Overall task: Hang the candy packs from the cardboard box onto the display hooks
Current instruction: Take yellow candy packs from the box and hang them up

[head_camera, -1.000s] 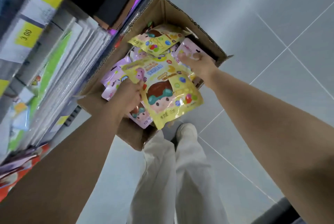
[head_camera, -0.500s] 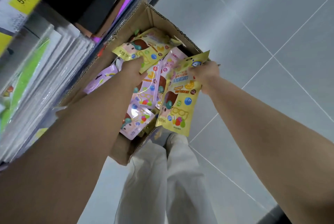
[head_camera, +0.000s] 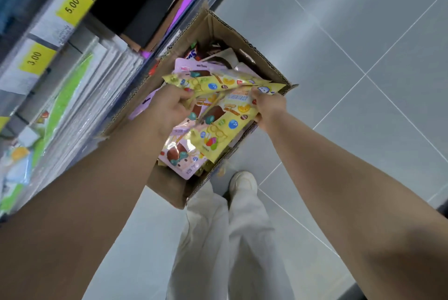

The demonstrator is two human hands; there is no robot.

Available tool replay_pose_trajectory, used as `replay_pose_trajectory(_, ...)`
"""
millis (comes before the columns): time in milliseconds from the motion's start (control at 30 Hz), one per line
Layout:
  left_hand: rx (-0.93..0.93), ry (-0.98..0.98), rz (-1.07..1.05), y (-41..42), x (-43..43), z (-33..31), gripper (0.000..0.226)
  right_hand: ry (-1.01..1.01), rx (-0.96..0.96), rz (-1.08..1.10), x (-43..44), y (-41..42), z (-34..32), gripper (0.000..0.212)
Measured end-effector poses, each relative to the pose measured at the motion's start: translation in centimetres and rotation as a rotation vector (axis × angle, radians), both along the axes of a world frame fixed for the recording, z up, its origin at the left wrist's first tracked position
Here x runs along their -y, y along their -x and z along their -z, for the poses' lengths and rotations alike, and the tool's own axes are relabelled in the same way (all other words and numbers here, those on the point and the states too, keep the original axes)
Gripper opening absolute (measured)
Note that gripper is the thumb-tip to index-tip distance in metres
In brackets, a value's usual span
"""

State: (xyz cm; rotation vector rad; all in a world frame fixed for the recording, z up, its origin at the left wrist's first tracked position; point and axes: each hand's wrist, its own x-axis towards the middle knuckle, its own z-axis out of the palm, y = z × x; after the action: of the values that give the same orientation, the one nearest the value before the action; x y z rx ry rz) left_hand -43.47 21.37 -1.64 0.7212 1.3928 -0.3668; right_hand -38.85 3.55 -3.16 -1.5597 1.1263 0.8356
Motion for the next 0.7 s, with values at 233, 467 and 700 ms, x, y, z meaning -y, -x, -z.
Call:
replay_pose_trajectory(233,0.148,-0.022,0.063,4.4,-2.6,-4.4,0.044,-0.093,0.073,0.045,-3.2,0.9,-5.1,0.045)
replay_pose_trajectory(467,0.086,-0.115,0.26,8.4,-5.0,-11.4,0.039,-0.105,0.202,-0.111,-6.2,2.9,-13.0,0.02)
replay_pose_trajectory(700,0.154,-1.147,0.955,10.2,-7.2,-21.7,0.089,-0.003,0.537,-0.71,-8.3,6.2,-22.7,0.016)
